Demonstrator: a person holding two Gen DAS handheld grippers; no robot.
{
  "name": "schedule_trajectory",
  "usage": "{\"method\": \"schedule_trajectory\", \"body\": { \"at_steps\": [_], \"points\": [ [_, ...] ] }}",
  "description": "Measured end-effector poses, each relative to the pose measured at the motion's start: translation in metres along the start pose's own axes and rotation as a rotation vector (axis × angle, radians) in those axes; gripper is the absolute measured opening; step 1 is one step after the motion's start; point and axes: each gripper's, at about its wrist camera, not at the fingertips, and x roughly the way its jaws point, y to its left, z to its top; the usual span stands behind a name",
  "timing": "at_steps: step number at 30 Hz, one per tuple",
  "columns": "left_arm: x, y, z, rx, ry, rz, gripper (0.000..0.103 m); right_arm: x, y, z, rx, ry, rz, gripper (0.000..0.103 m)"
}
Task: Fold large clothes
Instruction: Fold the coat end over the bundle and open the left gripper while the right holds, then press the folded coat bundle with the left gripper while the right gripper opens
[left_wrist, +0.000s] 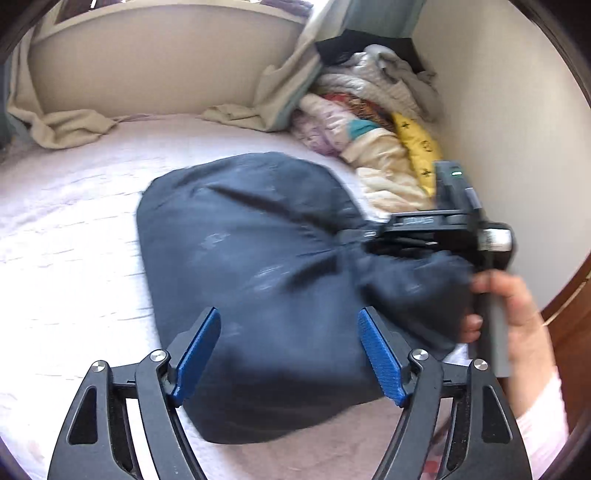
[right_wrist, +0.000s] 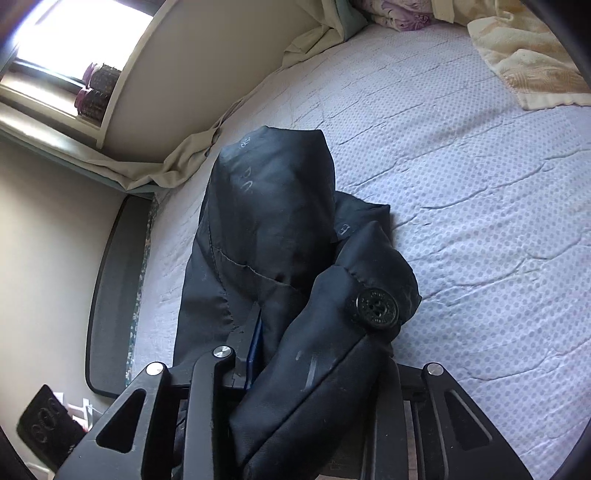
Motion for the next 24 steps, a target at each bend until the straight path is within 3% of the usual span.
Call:
{"method": "schedule_trajectory", "body": {
  "at_steps": [4,7,11,12,13,15,18,20,22,24],
  "points": [
    [0.021,-0.014,-0.005,0.065,0.036,-0.018,0.079,-0.003,-0.011,0.002,-0.003,-0.011,-0.047,0.026],
    [0.037,-0.045,-0.010,0.206,0.051,0.026,0.079,-0.005,-0.017,-0.001,-0.032,-0.015,-0.128,0.026],
    [0.069,-0.068,-0.030,0.296,0.099,0.093,0.080,0.010,-0.035,-0.006,-0.016,0.004,-0.194,0.031],
    [0.074,-0.071,-0.036,0.316,0.092,0.118,0.080,0.011,-0.040,-0.007,0.002,0.005,-0.208,0.039],
    [0.074,-0.075,-0.044,0.327,0.084,0.135,0.080,0.011,-0.046,-0.007,0.025,0.001,-0.212,0.059],
    [0.073,-0.076,-0.052,0.339,0.070,0.145,0.080,0.003,-0.056,-0.007,0.099,-0.011,-0.227,0.073],
    [0.074,-0.081,-0.059,0.372,0.054,0.168,0.080,-0.023,-0.043,-0.006,0.094,-0.066,-0.232,0.073],
    [0.076,-0.083,-0.060,0.381,0.049,0.175,0.080,-0.049,-0.013,-0.007,-0.003,-0.178,-0.335,0.068],
    [0.076,-0.083,-0.063,0.389,0.043,0.176,0.081,-0.071,0.022,-0.012,-0.125,-0.288,-0.426,0.051],
    [0.076,-0.086,-0.066,0.414,0.037,0.188,0.081,-0.085,0.050,-0.015,-0.210,-0.344,-0.412,0.039]
  ]
}}
